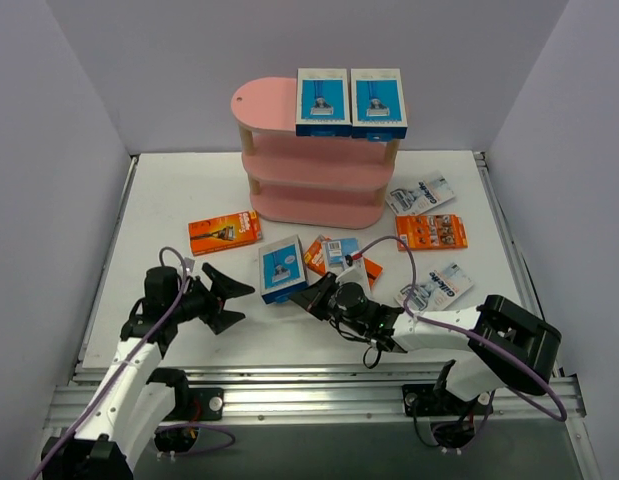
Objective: Place and organize the shaving razors onto the shelf
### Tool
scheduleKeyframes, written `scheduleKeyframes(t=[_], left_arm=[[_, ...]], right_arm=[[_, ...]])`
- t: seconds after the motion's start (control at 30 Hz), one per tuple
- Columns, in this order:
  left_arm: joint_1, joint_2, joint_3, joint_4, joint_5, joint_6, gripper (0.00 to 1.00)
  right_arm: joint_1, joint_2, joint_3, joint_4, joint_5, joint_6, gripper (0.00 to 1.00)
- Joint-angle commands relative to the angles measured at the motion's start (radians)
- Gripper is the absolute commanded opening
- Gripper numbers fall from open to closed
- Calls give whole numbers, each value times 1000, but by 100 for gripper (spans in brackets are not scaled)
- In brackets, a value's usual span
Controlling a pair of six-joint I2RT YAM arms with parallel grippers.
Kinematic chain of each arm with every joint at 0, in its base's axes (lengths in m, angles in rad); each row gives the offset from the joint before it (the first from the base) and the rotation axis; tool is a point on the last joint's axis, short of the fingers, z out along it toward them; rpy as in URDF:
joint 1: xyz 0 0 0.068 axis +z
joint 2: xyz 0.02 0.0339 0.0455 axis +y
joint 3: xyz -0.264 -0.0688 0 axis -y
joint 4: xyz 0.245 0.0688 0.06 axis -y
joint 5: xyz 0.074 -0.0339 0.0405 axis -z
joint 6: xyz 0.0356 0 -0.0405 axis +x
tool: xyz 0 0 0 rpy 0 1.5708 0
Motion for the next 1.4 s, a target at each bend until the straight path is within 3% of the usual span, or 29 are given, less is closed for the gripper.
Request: scheduleKeyframes(t=[0.0,0.2,0.5,0.93,1.37], left_arm=[[2,-97,-21,95,60,-180,94],[2,-171,-40,-22,-11,-186,94],[0,-200,-121,55,-51,-226,94],[-10,-125,-153,153,-89,-228,94],[-27,-125,-190,213,-97,-272,94]], right_arm=[[12,-38,-9,65,63,5,0],[23,-33,-4,81,65,4,0],[42,-25,-5,107,62,22,0],[86,7,-5,170,76,71,0],[114,139,34,285,59,107,0]])
